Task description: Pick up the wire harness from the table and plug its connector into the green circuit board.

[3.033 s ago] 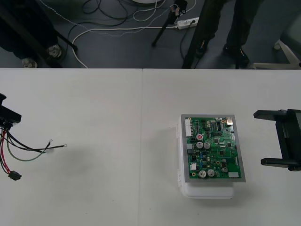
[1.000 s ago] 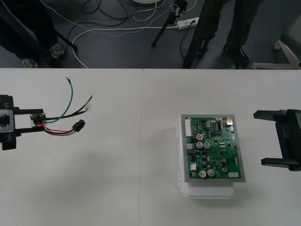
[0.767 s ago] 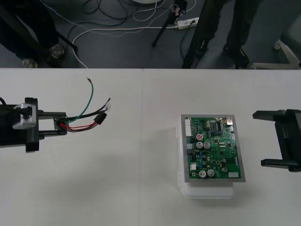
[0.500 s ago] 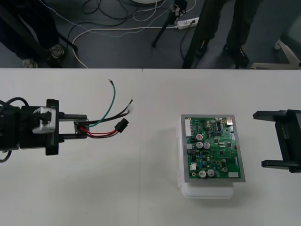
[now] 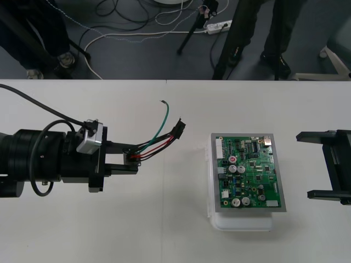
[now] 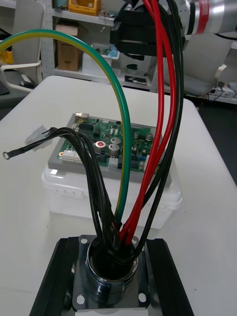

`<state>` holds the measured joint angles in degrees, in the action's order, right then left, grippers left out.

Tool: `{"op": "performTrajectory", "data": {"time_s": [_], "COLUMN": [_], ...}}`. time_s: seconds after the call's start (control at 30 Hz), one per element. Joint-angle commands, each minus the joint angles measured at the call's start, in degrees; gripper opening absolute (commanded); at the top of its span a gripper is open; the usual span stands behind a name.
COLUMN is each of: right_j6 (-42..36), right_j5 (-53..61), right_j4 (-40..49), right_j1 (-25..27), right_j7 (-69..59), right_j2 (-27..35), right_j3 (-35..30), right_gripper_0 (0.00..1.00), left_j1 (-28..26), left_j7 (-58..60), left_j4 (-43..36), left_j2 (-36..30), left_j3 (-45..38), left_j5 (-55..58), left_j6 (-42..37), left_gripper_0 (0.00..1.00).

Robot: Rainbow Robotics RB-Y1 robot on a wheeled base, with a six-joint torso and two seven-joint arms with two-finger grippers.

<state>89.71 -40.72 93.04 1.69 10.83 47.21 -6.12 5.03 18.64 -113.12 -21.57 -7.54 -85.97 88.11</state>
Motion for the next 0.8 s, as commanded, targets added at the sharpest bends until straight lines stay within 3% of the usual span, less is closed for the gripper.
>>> {"op": "performTrajectory", "data": {"time_s": [0.03, 0.8], "right_j6": [0.29, 0.29], "right_j5": [1.09, 1.53], "right_j4": [1.62, 3.64], "right_j1": [0.95, 1.56], "right_j7": [-3.18, -5.20], "right_j2": [2.36, 2.98], "right_j3": [0.23, 1.11], "right_gripper_0": [1.00, 1.00], "left_j1": [1.92, 3.59], "left_j7": [4.74, 25.57], "left_j4": [-2.46, -2.46], "left_j2": [2.77, 0.13], "left_j3": [3.41, 19.14], "left_j5": [1.07, 16.63], "left_j6": [1.89, 1.89], "left_gripper_0": [0.00, 0.00]}}
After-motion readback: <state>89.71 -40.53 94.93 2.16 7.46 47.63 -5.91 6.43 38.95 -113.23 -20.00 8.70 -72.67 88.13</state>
